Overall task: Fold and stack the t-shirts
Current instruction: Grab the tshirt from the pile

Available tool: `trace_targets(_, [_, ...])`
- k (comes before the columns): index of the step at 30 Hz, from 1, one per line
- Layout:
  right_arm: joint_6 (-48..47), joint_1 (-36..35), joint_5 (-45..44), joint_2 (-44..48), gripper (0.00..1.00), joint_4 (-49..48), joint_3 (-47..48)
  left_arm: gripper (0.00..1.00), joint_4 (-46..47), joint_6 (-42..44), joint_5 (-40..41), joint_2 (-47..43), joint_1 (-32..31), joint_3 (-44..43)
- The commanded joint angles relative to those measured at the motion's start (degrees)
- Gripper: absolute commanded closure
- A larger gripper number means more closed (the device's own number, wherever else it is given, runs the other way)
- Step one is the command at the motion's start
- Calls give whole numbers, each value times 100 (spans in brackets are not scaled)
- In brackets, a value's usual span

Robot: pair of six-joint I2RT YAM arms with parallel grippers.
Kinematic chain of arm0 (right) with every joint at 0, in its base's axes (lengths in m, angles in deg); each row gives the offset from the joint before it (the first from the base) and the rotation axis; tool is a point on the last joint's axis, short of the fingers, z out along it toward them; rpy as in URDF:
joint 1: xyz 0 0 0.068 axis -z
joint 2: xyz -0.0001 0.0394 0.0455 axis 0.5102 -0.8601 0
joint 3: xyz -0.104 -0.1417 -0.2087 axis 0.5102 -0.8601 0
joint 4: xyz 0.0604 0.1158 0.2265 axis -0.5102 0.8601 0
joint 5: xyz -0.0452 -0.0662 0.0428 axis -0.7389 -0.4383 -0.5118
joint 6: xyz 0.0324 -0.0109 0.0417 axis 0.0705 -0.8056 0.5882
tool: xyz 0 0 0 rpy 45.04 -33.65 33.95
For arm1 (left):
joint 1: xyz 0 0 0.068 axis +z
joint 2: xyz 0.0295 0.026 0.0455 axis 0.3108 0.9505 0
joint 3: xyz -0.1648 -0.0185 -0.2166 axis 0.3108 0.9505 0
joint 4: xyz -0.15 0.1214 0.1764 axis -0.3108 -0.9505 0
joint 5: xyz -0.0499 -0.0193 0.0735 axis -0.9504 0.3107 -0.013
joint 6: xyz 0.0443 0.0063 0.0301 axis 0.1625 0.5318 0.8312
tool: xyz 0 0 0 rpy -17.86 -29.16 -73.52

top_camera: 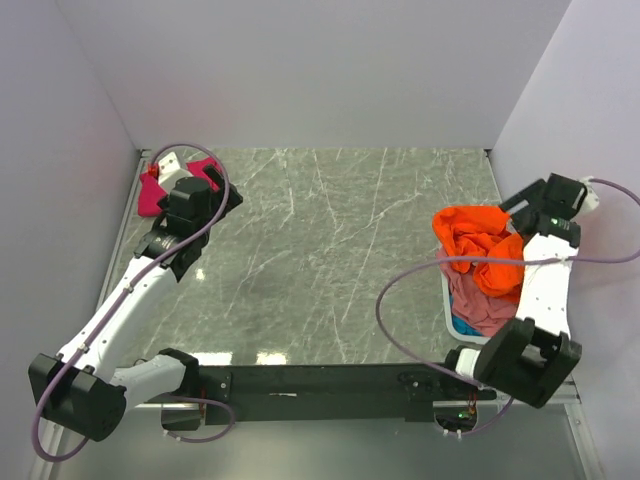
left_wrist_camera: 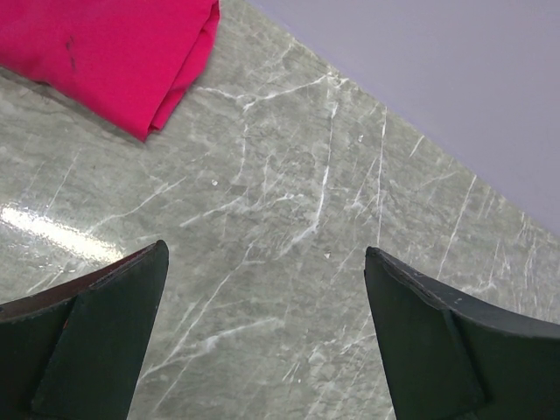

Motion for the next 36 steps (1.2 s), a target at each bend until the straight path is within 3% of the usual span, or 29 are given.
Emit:
trace_targets(1, [-237, 503, 131, -375, 6, 209, 176, 1, 276, 160, -206, 38, -8, 43])
trace_targets(7, [-141, 829, -2, -869, 13, 421, -130, 1, 250, 169, -409, 293, -8, -45])
trace_targets(11, [-159, 829, 402, -519, 18, 209, -623, 1, 171, 160, -400, 425, -8, -151])
trace_targets(23, [-211, 829, 33, 879, 19, 518, -1633, 1, 65, 107, -93, 469, -8, -221])
trace_targets(30, [-185, 829, 245, 1074, 20, 403, -2073, 0, 57, 116, -93, 531, -8, -239])
trace_targets(33, [-229, 829, 262, 960, 35, 280, -2109, 0, 13, 116, -49, 540, -8, -248])
trace_targets(34, [-220, 829, 306, 951, 55, 228, -2117, 1, 13, 125, -22, 531, -8, -230])
trace_targets(36, [-194, 829, 394, 977, 78, 148, -2048, 1, 4, 125, 21, 513, -8, -230])
